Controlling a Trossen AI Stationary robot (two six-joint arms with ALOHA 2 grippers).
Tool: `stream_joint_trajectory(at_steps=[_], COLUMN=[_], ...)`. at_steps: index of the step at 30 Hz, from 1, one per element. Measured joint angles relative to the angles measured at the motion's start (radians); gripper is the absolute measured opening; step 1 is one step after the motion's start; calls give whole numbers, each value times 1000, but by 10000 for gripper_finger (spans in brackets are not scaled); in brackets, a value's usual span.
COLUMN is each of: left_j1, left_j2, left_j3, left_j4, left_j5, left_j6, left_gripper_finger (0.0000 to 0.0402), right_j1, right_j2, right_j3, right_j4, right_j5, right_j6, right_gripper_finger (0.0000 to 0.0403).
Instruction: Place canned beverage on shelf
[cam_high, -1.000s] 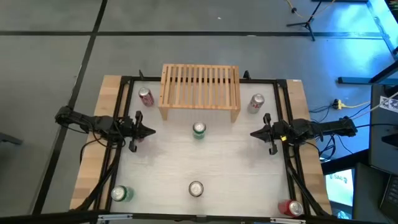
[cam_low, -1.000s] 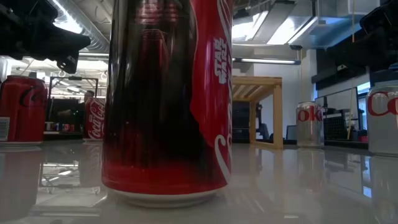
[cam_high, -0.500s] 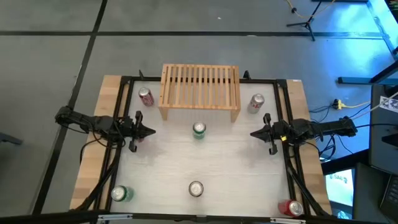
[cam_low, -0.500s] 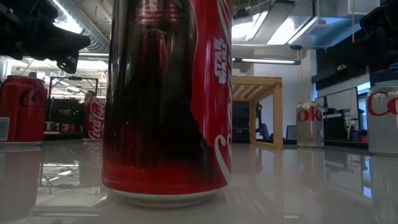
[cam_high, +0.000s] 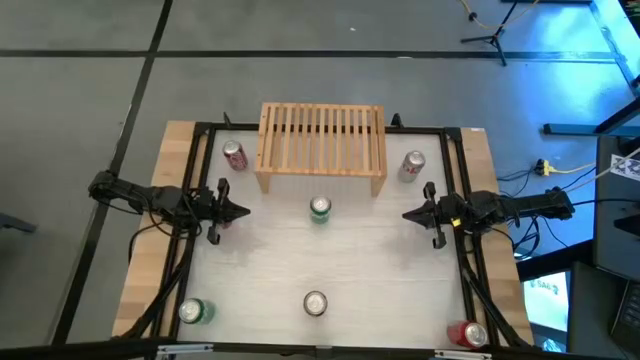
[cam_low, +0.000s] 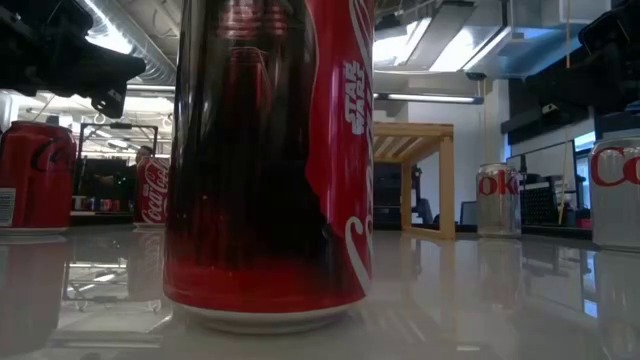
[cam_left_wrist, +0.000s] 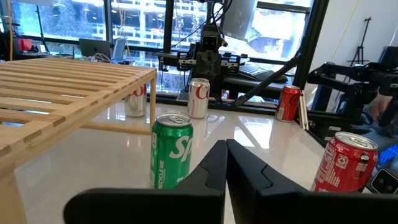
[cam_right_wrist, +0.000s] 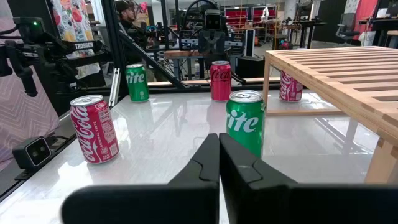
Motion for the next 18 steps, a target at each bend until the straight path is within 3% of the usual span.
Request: stream_joint_trajectory(at_steps=[12, 18], left_j1=[0, 0], left_j2=[0, 0], left_j3=[0, 0], left_j4=[0, 15], left_j5=[0, -77], left_j6=[2, 114], left_gripper_finger=[0, 0], right_j1=[0, 0], right_j2=[0, 0], right_j3=[0, -2], right_j4=[0, 20], right_j5=[0, 23], right_j6=[0, -3], right_gripper_finger=[1, 1])
